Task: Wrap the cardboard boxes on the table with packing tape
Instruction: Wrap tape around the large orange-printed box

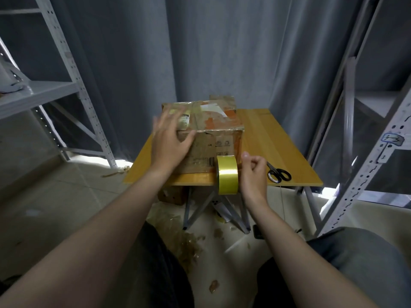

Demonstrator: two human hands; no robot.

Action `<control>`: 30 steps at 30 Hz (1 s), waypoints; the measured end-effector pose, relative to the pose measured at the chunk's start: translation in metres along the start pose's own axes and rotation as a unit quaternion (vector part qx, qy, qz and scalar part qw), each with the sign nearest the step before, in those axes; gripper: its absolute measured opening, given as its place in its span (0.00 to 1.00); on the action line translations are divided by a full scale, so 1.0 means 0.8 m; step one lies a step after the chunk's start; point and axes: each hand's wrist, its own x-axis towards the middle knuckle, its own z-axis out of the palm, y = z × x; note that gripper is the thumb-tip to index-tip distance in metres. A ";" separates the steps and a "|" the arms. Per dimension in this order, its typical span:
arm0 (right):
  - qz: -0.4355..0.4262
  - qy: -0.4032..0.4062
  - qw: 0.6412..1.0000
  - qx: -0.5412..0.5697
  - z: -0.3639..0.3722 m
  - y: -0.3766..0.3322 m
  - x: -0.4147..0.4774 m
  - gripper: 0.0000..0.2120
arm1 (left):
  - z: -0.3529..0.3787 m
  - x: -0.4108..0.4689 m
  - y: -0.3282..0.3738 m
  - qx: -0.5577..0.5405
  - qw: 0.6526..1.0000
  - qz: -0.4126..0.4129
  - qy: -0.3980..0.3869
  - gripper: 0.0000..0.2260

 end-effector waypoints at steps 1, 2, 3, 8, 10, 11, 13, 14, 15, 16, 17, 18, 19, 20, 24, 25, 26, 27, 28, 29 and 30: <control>-0.005 0.007 1.000 -0.007 -0.003 -0.003 0.009 0.13 | -0.001 -0.014 -0.011 -0.026 0.997 -0.038 0.057 0.34; -0.004 0.004 1.000 -0.013 -0.005 -0.005 0.020 0.13 | 0.001 -0.028 -0.021 -0.060 0.989 -0.095 0.094 0.37; 0.004 -0.007 1.000 -0.019 -0.005 -0.006 0.030 0.15 | 0.004 -0.038 -0.031 -0.101 0.976 -0.163 0.103 0.39; 0.093 -0.109 0.989 -0.025 0.008 -0.005 0.055 0.27 | 0.024 -0.054 -0.058 -0.209 0.897 -0.389 -0.008 0.30; 0.103 -0.127 0.986 -0.004 0.012 -0.004 0.055 0.27 | 0.024 -0.049 -0.060 -0.173 0.909 -0.380 0.008 0.29; 0.101 -0.129 0.986 0.011 0.013 -0.005 0.055 0.26 | 0.024 -0.047 -0.058 -0.163 0.910 -0.380 0.017 0.29; 0.080 -0.120 0.989 0.024 0.015 -0.012 0.053 0.24 | 0.020 -0.039 -0.053 -0.149 0.910 -0.385 0.030 0.29; 0.063 -0.113 0.991 0.028 0.015 -0.016 0.053 0.22 | 0.016 -0.035 -0.051 -0.144 0.911 -0.384 0.034 0.30; 0.048 -0.108 0.992 0.033 0.015 -0.019 0.051 0.21 | 0.011 -0.029 -0.048 -0.143 0.913 -0.379 0.036 0.30; 0.034 -0.106 0.993 0.043 0.014 -0.023 0.050 0.20 | 0.007 -0.022 -0.045 -0.143 0.916 -0.372 0.035 0.30; 0.023 -0.106 0.993 0.054 0.013 -0.028 0.048 0.20 | 0.001 -0.016 -0.042 -0.142 0.920 -0.365 0.034 0.30; 0.008 -0.106 0.992 0.067 0.012 -0.033 0.046 0.20 | -0.006 -0.008 -0.039 -0.137 0.923 -0.359 0.033 0.29; -0.009 -0.104 0.991 0.078 0.011 -0.041 0.043 0.20 | -0.014 -0.001 -0.036 -0.131 0.925 -0.354 0.032 0.28; -0.027 -0.104 0.990 0.089 0.010 -0.049 0.040 0.19 | -0.021 0.007 -0.032 -0.125 0.928 -0.350 0.032 0.26; -0.087 -0.097 0.988 0.079 0.013 -0.091 0.032 0.25 | -0.048 0.034 -0.008 -0.118 0.938 -0.325 0.024 0.25; -0.106 -0.088 0.988 0.064 0.013 -0.102 0.033 0.28 | -0.054 0.040 -0.002 -0.121 0.940 -0.317 0.025 0.25; -0.130 -0.080 0.987 0.057 0.012 -0.114 0.033 0.26 | -0.058 0.045 0.005 -0.126 0.943 -0.307 0.027 0.26; -0.150 -0.076 0.984 0.059 0.011 -0.124 0.034 0.24 | -0.063 0.051 0.012 -0.126 0.947 -0.294 0.027 0.27; -0.167 -0.074 0.981 0.065 0.011 -0.135 0.033 0.22 | -0.067 0.057 0.018 -0.115 0.953 -0.280 0.026 0.30; -0.184 -0.071 0.978 0.065 0.011 -0.145 0.036 0.19 | -0.071 0.063 0.024 -0.094 0.959 -0.265 0.022 0.33; -0.204 -0.067 0.975 0.057 0.012 -0.154 0.039 0.17 | -0.075 0.069 0.029 -0.071 0.965 -0.251 0.018 0.35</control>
